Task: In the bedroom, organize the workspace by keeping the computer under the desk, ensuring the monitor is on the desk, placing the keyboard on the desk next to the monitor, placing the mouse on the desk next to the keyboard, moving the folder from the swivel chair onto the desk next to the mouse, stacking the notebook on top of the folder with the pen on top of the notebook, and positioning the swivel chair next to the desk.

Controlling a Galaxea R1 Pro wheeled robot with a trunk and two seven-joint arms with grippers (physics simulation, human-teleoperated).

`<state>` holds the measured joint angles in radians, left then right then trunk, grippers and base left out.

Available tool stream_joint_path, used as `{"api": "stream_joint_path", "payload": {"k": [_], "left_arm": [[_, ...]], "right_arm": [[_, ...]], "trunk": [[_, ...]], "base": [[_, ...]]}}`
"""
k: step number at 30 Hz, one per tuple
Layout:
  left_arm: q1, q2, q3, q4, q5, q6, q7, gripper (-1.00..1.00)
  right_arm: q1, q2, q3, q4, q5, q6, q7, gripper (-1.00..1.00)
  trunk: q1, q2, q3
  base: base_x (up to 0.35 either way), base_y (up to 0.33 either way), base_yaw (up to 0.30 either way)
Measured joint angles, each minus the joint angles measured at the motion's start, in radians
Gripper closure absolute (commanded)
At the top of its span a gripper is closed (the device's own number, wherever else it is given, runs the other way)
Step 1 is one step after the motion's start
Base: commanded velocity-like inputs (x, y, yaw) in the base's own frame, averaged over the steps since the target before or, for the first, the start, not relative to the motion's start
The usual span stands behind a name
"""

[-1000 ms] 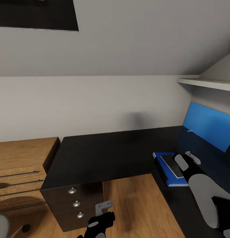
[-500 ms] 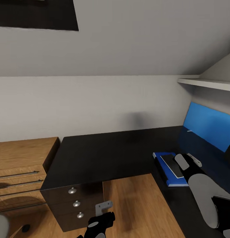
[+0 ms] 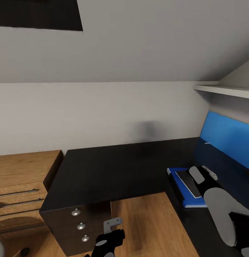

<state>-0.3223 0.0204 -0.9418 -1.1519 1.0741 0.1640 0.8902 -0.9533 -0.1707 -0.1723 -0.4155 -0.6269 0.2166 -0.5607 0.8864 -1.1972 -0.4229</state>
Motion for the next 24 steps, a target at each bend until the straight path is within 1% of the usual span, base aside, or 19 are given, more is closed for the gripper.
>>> {"api": "stream_joint_path", "payload": {"k": [4, 9, 24], "left_arm": [[0.0, 0.0, 0.0, 0.0, 0.001, 0.0, -0.001, -1.0], [0.0, -0.001, -0.001, 0.0, 0.001, 0.0, -0.006, -1.0], [0.0, -0.003, -0.001, 0.001, 0.002, 0.002, -0.002, -1.0]], "right_arm": [[0.0, -0.001, -0.001, 0.003, 0.0, 0.0, 0.001, 1.0], [0.0, 0.0, 0.0, 0.006, -0.001, 0.0, 0.002, 1.0], [0.0, 0.0, 0.0, 0.007, 0.0, 0.0, 0.001, 1.0]], "trunk": [[0.0, 0.0, 0.0], [0.001, 0.0, 0.0], [0.058, -0.105, -0.047]], "base": [[0.116, 0.0, 0.0], [0.018, 0.0, 0.0], [0.001, 0.0, 0.0]]}}
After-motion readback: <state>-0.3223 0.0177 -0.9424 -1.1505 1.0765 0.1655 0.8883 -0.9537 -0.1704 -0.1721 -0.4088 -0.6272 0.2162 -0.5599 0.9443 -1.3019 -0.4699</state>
